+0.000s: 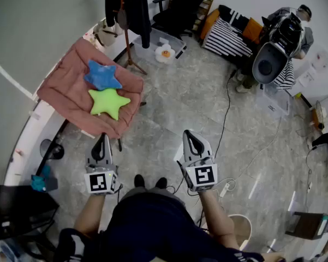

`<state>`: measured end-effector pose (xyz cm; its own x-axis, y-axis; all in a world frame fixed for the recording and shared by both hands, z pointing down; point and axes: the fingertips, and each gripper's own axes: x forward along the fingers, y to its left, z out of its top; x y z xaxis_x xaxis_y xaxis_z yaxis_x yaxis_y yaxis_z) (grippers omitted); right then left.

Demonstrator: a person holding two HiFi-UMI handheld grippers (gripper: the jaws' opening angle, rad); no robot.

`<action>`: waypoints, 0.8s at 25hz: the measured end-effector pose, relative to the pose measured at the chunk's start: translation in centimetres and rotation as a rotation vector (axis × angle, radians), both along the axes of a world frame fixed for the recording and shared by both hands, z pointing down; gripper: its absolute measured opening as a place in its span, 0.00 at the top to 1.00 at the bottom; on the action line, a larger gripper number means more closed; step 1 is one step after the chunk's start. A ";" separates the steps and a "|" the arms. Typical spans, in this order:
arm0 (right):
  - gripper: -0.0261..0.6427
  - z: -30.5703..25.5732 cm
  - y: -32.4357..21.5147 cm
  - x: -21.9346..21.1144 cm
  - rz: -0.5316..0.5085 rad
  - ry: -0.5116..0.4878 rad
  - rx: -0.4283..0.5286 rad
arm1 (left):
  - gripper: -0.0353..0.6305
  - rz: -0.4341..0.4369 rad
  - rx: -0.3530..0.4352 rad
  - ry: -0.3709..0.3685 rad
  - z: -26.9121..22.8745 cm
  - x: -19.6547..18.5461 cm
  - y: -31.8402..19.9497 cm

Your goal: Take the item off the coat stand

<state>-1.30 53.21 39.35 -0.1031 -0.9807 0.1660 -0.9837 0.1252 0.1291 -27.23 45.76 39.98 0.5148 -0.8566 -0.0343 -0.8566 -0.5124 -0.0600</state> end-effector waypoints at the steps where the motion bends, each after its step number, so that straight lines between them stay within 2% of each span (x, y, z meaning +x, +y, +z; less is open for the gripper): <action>1: 0.94 0.0 0.2 0.1 0.001 0.002 -0.001 | 0.91 0.000 0.002 -0.001 0.0 0.1 0.1; 20: 0.94 0.4 0.0 0.9 -0.003 0.009 -0.017 | 0.91 0.000 0.013 -0.016 -0.1 1.1 0.1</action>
<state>-0.39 53.23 39.75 -0.1047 -0.9773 0.1839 -0.9822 0.1306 0.1352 -26.14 45.88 39.87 0.5157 -0.8560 -0.0368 -0.8553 -0.5118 -0.0805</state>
